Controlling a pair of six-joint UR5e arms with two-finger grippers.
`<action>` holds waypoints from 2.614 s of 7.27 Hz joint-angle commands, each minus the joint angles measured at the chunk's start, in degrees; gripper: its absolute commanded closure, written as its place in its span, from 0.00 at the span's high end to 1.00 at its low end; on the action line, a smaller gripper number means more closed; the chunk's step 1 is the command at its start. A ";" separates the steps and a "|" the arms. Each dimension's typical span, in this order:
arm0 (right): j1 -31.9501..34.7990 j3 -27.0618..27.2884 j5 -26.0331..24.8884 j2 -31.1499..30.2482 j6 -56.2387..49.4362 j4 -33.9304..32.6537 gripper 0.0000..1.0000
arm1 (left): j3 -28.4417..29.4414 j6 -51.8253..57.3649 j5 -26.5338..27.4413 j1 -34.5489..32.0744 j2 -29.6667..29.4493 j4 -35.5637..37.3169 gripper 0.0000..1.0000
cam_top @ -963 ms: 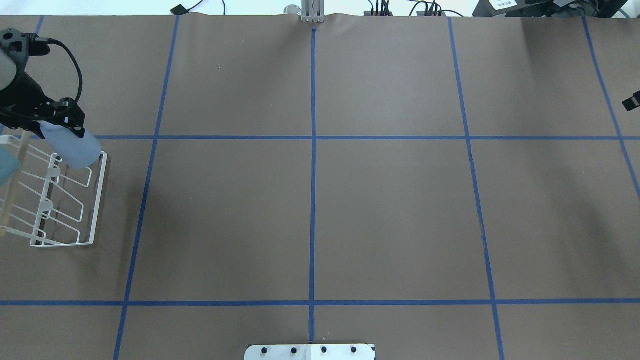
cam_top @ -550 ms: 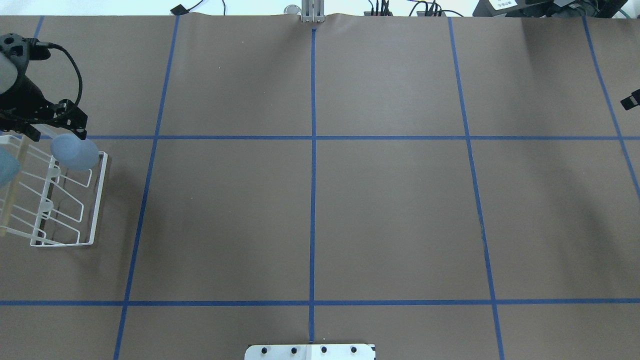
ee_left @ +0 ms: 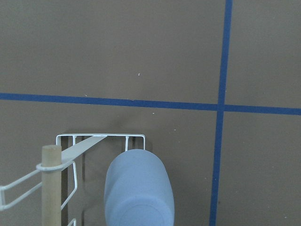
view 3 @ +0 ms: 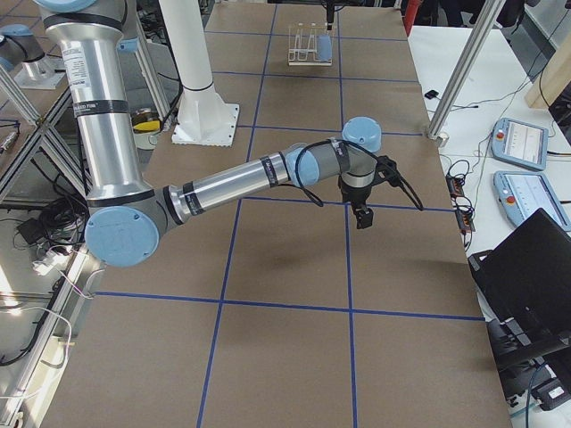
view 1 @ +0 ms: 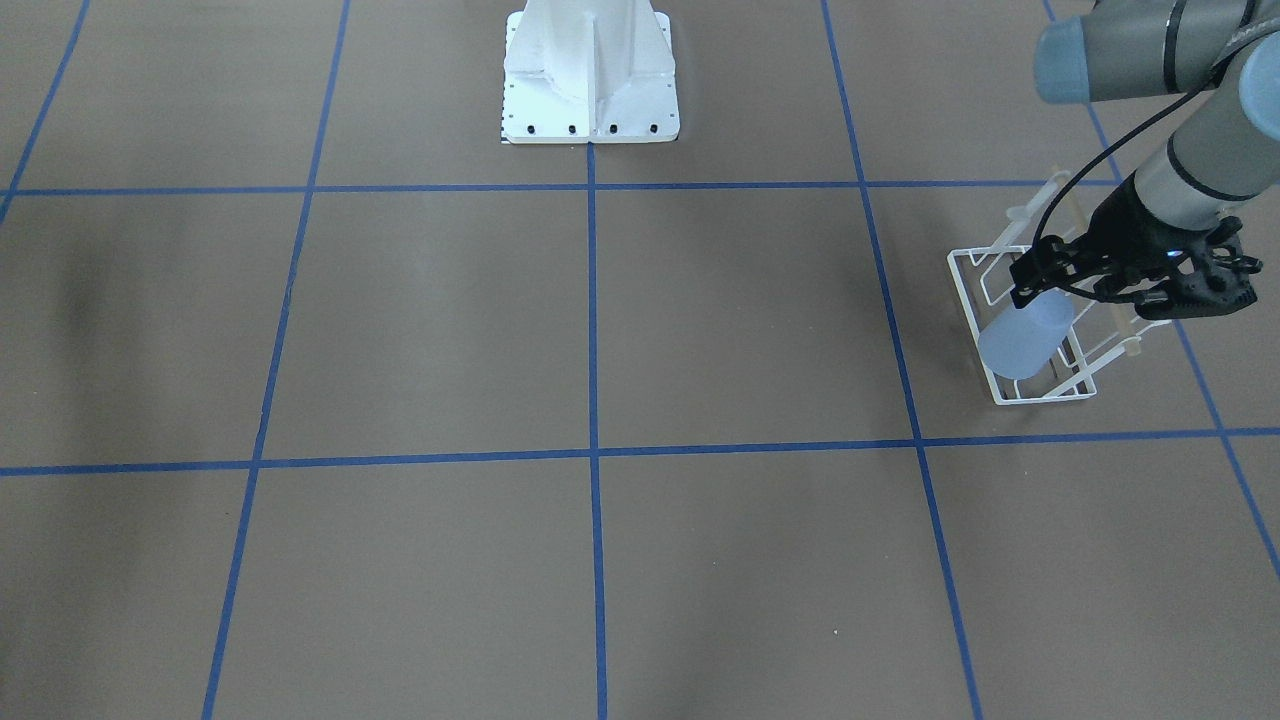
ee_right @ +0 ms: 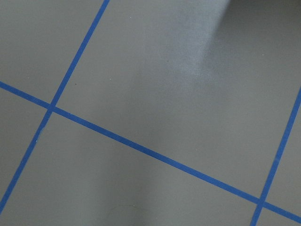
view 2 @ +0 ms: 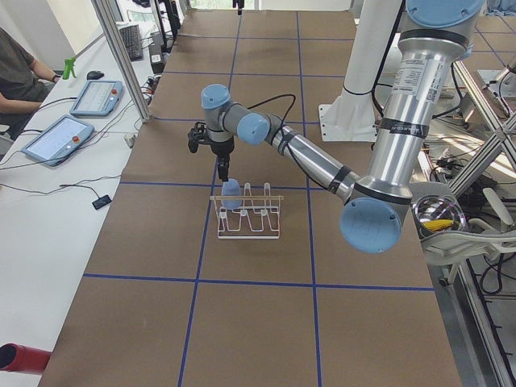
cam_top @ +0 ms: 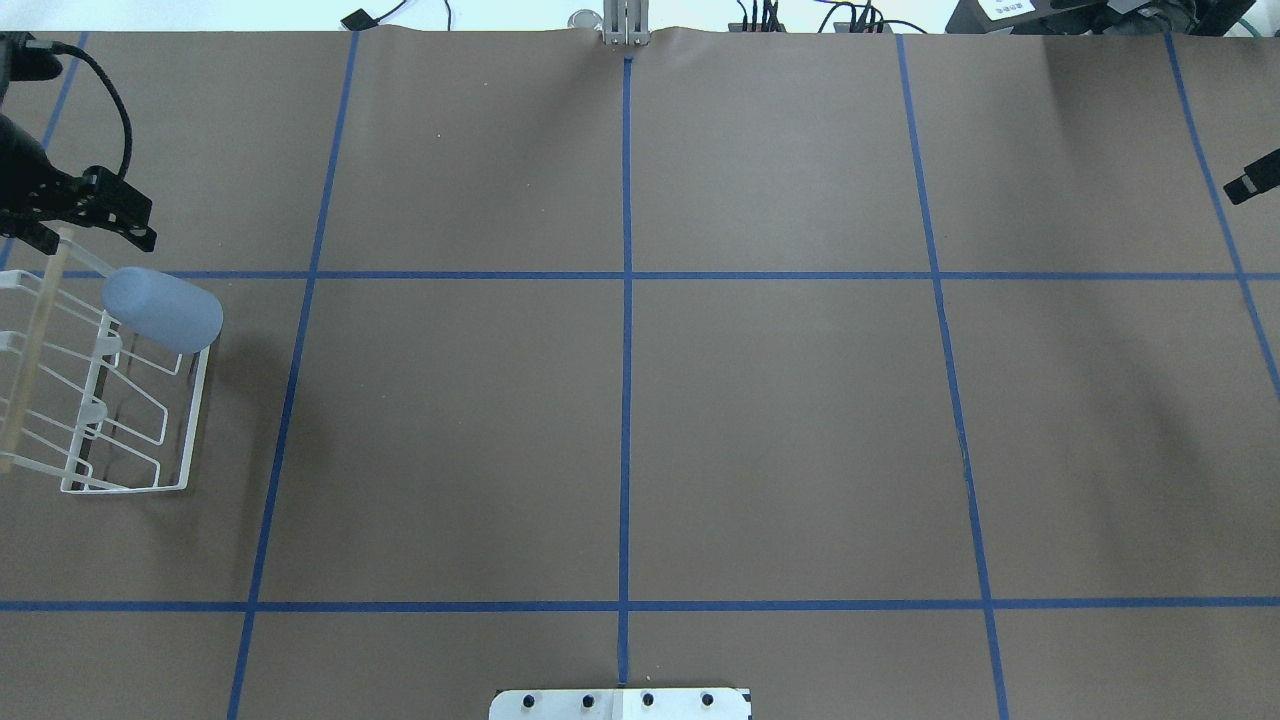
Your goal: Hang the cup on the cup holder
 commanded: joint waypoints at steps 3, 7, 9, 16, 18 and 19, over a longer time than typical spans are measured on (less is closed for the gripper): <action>2.07 6.02 0.37 -5.85 0.37 -4.49 1.00 | 5.85 31.97 0.21 -15.34 6.51 -0.20 0.98; 2.59 6.10 0.28 -10.49 -0.24 -3.71 1.00 | 9.24 32.84 -0.92 -16.98 8.18 -1.70 0.98; 3.12 6.19 0.11 -10.51 0.20 -4.31 1.00 | 10.55 30.89 -1.37 -16.98 8.18 -1.43 0.98; 7.61 4.63 0.64 -15.52 -0.59 -4.23 1.00 | 15.74 31.06 -8.14 -16.98 8.53 -1.87 0.98; 7.35 3.56 -0.15 -15.43 -0.68 -3.79 1.00 | 14.69 30.97 -9.36 -18.90 8.44 -1.79 0.98; 7.26 3.73 -0.42 -15.17 -1.03 -3.87 1.00 | 14.78 30.89 -12.50 -19.87 8.79 -1.79 0.98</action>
